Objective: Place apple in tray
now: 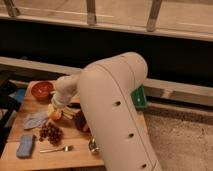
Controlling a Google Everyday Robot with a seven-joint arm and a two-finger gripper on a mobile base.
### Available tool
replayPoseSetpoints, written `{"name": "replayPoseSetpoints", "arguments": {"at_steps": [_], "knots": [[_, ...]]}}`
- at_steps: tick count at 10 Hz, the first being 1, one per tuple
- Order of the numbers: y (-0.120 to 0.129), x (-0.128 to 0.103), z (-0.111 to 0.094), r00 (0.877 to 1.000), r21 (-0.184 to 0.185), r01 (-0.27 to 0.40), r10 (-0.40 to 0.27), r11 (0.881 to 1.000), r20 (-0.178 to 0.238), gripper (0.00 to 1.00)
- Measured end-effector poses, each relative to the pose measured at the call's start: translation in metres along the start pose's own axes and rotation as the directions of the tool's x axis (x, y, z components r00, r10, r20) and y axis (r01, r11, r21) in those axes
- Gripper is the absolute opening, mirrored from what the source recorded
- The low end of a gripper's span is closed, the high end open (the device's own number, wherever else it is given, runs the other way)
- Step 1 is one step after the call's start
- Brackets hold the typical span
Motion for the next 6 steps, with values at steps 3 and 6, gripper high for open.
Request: {"name": "replayPoseSetpoints", "arguments": {"at_steps": [3,6], "knots": [[0.009,0.006,0.010,1.000,-0.027,-0.010,0.009,1.000,-0.003,0.65],[0.013,0.006,0.014,1.000,-0.038,-0.020,0.019,0.999,-0.002,0.65]]}}
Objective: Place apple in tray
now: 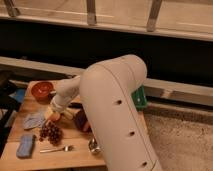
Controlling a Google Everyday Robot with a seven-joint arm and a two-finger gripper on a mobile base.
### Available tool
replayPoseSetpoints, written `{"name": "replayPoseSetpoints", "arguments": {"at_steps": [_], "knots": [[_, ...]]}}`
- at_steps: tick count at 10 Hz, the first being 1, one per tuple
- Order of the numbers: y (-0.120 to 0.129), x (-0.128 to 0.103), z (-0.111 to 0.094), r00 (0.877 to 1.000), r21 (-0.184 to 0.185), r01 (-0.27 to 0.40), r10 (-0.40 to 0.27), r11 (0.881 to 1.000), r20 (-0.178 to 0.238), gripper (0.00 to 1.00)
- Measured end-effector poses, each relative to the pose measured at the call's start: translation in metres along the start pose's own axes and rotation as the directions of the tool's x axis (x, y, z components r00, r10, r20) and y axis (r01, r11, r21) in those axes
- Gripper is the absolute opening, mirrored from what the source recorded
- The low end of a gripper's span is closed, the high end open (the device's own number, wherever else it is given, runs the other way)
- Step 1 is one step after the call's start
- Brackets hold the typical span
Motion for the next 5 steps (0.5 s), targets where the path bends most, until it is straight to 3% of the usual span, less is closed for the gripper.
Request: {"name": "replayPoseSetpoints", "arguments": {"at_steps": [2,5], "knots": [[0.005,-0.001,0.006,1.000,-0.010,-0.010,0.010,1.000,-0.002,0.62],[0.010,-0.003,0.015,1.000,-0.018,-0.023,0.023,1.000,-0.008,0.34]]}}
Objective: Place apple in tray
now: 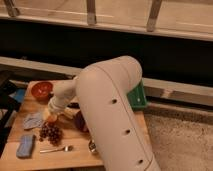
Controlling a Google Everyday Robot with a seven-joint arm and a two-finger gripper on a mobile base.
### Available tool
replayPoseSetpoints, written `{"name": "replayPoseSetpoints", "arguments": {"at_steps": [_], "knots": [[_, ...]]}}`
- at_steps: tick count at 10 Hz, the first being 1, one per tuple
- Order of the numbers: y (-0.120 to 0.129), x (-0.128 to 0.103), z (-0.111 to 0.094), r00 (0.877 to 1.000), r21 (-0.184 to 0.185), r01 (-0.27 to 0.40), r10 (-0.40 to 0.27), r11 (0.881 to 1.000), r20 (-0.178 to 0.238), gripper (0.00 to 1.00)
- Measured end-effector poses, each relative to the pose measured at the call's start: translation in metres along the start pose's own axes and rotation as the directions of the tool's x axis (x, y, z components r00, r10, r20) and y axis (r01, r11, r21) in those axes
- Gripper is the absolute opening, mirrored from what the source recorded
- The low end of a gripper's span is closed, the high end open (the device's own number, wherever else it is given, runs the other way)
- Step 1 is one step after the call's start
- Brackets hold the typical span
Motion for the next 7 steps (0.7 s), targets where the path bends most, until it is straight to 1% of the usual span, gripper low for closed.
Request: {"name": "replayPoseSetpoints", "arguments": {"at_steps": [1,2,3,4,5,6,7], "knots": [[0.001,0.000,0.000,1.000,0.001,0.001,-0.001,1.000,-0.001,0.22],[0.002,-0.001,-0.002,1.000,0.002,0.004,-0.004,1.000,0.001,0.14],[0.003,-0.004,-0.012,1.000,0.007,0.009,-0.009,1.000,0.013,0.04],[0.004,-0.006,-0.021,1.000,0.006,0.013,-0.013,1.000,0.023,0.00],[0.007,-0.011,-0.035,0.999,-0.002,0.027,-0.027,1.000,0.038,0.00],[0.011,-0.015,-0.049,0.998,-0.017,0.040,-0.039,0.999,0.053,0.00],[0.010,-0.019,-0.065,0.996,-0.044,0.046,-0.043,0.998,0.075,0.00]]}}
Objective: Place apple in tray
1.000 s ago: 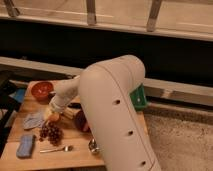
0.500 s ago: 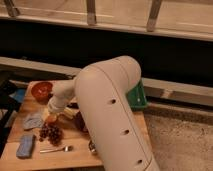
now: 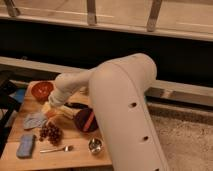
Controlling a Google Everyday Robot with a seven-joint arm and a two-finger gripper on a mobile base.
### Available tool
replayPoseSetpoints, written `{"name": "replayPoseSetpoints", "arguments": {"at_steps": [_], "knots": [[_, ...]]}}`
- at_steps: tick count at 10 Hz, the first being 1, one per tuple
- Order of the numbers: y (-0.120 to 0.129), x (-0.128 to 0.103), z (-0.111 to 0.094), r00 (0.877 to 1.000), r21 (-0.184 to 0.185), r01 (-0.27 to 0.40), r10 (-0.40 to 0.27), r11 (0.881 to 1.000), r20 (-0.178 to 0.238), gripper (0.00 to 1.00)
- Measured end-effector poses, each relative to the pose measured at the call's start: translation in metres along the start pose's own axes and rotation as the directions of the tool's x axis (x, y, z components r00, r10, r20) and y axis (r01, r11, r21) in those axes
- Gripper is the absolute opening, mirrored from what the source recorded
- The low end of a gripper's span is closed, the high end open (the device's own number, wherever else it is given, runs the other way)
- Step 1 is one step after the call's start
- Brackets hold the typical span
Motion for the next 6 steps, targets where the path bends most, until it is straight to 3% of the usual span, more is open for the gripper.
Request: {"name": "replayPoseSetpoints", "arguments": {"at_steps": [1,3,6], "knots": [[-0.004,-0.005,-0.020,0.999,-0.031,0.000,0.001,1.000,0.037,0.00],[-0.019,-0.006,-0.047,0.996,-0.054,-0.013,0.017,0.998,0.089,0.00],[-0.053,-0.005,-0.097,0.985,-0.034,-0.056,0.061,0.998,0.163,0.00]]}}
